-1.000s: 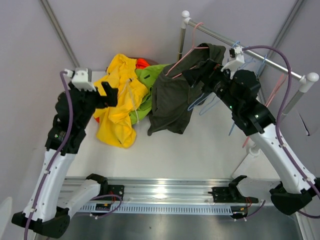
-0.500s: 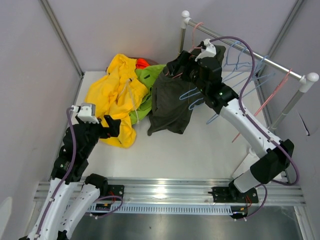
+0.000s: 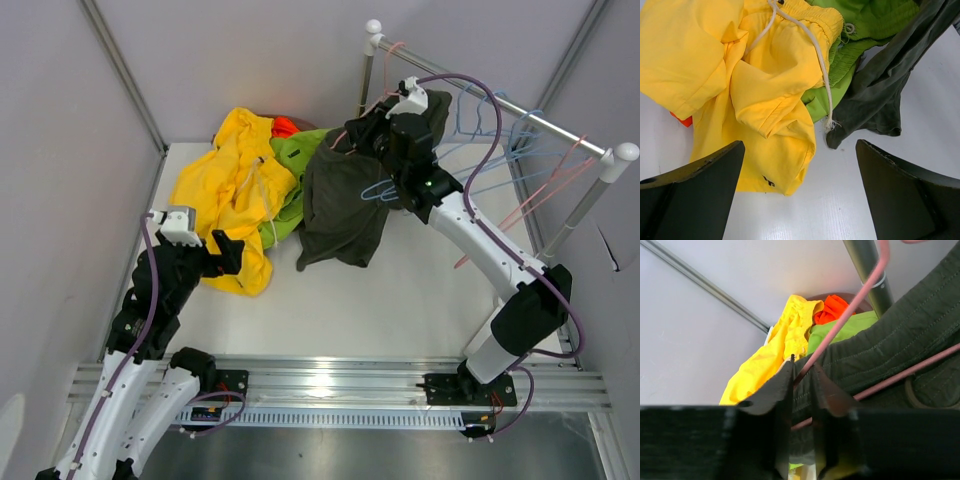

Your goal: Remove the shorts from the hanger

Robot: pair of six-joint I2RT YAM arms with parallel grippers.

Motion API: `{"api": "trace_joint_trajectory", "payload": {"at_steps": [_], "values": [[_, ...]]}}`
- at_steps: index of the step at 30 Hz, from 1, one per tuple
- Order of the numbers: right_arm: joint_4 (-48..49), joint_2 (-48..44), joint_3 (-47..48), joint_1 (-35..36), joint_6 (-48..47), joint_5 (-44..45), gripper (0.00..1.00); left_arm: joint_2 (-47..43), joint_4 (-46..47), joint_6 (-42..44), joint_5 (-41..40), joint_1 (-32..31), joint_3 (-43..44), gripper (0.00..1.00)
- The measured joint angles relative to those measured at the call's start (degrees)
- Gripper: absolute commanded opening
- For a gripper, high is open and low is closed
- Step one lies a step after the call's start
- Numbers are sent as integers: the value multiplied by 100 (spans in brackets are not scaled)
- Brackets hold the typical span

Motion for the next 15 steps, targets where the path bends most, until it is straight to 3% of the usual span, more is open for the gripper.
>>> {"api": "trace_joint_trajectory", "payload": {"at_steps": [1, 3, 8, 15], "values": [[0, 2, 0, 2, 31, 2, 5, 0, 4, -2, 0, 0, 0, 99], [-68, 9, 0, 20, 114, 17, 1, 2, 15, -2, 0, 0, -2, 99], [-125, -20, -7, 48, 127, 175, 0, 20, 35, 2, 68, -7, -2, 99], [-317, -660, -299, 155, 129, 247, 0, 107, 376, 20, 758, -107, 4, 99]]}}
